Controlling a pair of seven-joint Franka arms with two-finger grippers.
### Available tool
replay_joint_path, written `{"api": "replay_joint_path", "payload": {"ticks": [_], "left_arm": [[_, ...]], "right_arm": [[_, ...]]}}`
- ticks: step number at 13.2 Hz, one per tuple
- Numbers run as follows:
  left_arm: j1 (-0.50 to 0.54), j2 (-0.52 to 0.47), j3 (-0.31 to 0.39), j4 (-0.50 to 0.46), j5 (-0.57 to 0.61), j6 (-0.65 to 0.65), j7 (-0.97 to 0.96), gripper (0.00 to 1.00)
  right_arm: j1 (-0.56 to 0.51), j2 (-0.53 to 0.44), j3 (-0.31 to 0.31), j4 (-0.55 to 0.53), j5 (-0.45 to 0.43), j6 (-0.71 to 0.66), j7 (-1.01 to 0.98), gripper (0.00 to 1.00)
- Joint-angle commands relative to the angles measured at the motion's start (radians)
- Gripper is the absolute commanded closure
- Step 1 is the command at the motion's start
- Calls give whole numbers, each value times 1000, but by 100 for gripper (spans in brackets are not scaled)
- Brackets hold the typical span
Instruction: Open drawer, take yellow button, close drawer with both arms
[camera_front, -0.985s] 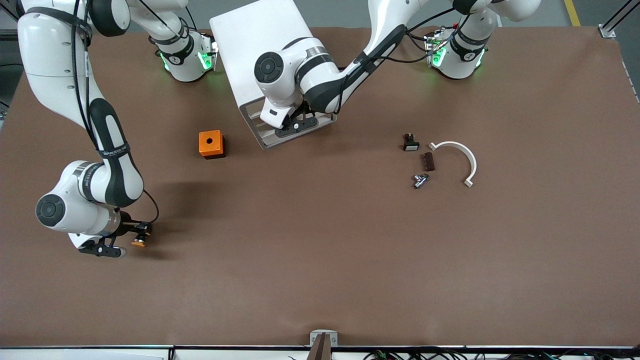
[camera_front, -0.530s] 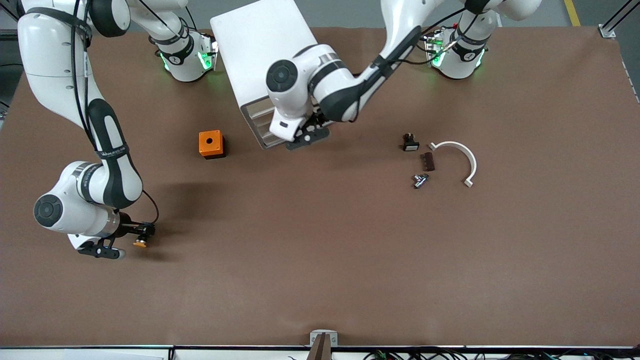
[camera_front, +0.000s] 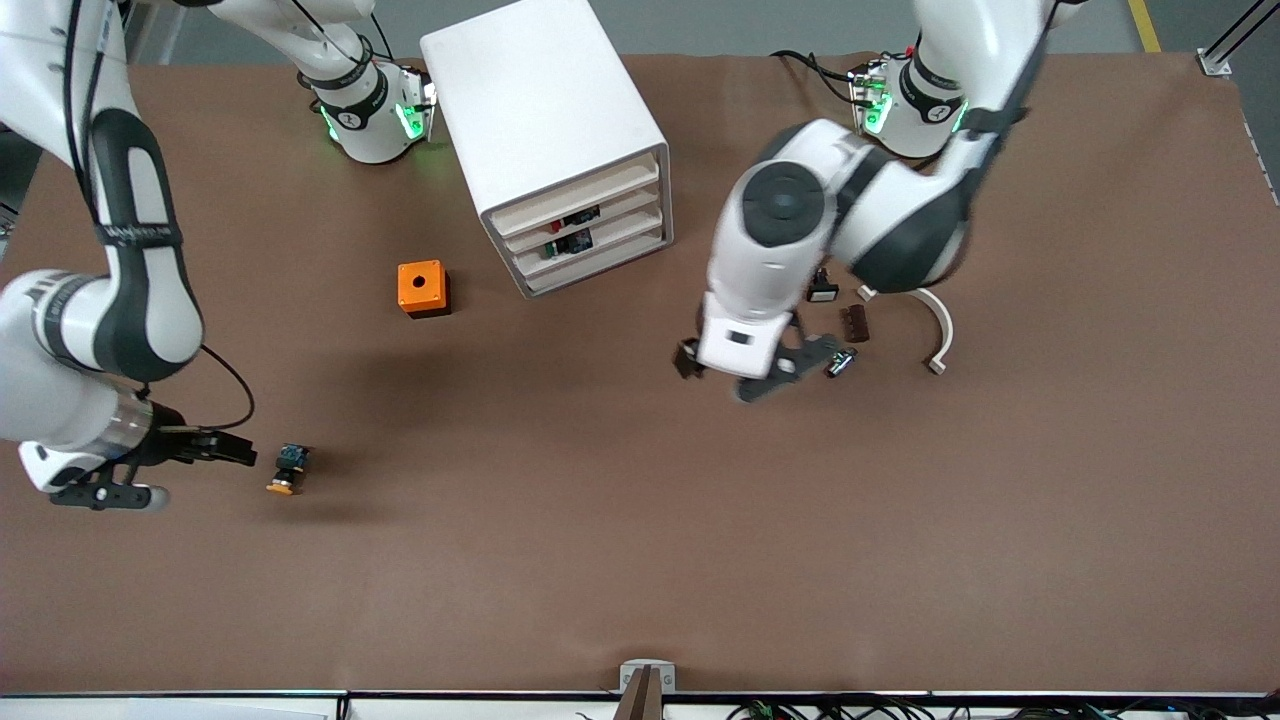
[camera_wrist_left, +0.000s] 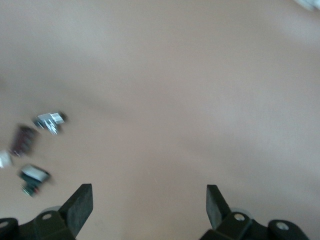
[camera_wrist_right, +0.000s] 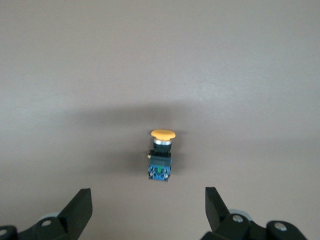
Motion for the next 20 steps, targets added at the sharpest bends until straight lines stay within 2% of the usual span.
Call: {"api": "replay_joint_path", "payload": {"ticks": [1, 4, 8, 11, 12, 14, 16, 20], "left_arm": [[107, -82, -13, -29, 20, -59, 133, 0], [239, -163, -15, -27, 15, -119, 336, 0], [338, -252, -13, -30, 5, -180, 536, 0], [347, -341, 34, -52, 5, -263, 742, 0], [347, -376, 80, -60, 0, -275, 848, 0], [347, -448, 123, -116, -15, -301, 993, 0], [347, -525, 155, -190, -64, -306, 1039, 0], [346, -622, 177, -296, -69, -309, 1082, 0]], "right_arm": [[-14, -120, 5, -33, -24, -52, -15, 0], [-8, -231, 6, -38, -101, -147, 43, 0], [-7, -363, 9, -40, -104, -262, 109, 0], [-7, -429, 9, -40, -104, -328, 181, 0], [-7, -447, 9, -41, -104, -345, 191, 0], [-7, -476, 11, -41, -121, -380, 192, 0], [-5, -504, 14, -40, -167, -406, 215, 0], [1, -545, 15, -41, -170, -466, 252, 0]]}}
